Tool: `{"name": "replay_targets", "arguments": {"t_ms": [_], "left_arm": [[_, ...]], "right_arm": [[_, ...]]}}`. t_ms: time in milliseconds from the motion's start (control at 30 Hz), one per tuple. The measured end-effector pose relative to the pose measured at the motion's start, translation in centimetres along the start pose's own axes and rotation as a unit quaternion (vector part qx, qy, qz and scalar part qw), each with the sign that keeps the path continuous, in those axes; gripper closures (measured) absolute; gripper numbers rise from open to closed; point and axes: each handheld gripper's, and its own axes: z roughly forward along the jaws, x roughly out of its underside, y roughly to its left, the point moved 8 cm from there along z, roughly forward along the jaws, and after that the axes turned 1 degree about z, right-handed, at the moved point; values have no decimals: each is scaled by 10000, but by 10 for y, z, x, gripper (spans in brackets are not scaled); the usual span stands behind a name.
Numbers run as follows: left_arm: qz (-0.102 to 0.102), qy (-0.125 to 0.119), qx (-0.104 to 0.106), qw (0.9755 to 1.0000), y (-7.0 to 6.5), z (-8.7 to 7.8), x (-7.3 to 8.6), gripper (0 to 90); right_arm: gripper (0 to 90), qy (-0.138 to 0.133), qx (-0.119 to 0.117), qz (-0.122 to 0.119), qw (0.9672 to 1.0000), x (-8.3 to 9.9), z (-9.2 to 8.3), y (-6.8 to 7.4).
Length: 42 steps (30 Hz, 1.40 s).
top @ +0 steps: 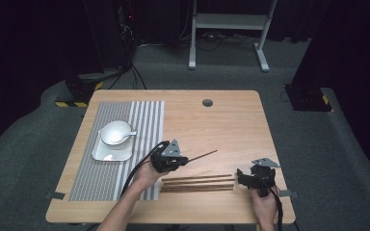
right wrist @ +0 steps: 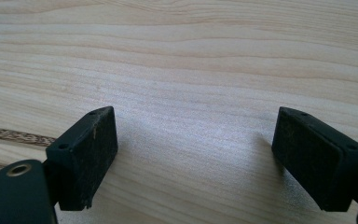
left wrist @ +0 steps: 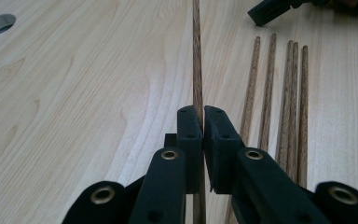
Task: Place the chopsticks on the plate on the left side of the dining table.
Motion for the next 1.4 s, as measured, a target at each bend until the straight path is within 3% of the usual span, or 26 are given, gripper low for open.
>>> {"name": "replay_targets", "arguments": {"t_ms": [200,833,1400], "left_arm": [[0,16,-318,9995,7,-16,5,852],[-167,-3,-582,9982,15,-38,18,852],[-351,23,-966,9947,25,-65,36,852]], "right_arm": [[137,1,0,2,10000,0,0,0],[138,0,1,2,10000,0,0,0],[138,1,0,2,10000,0,0,0]]}}
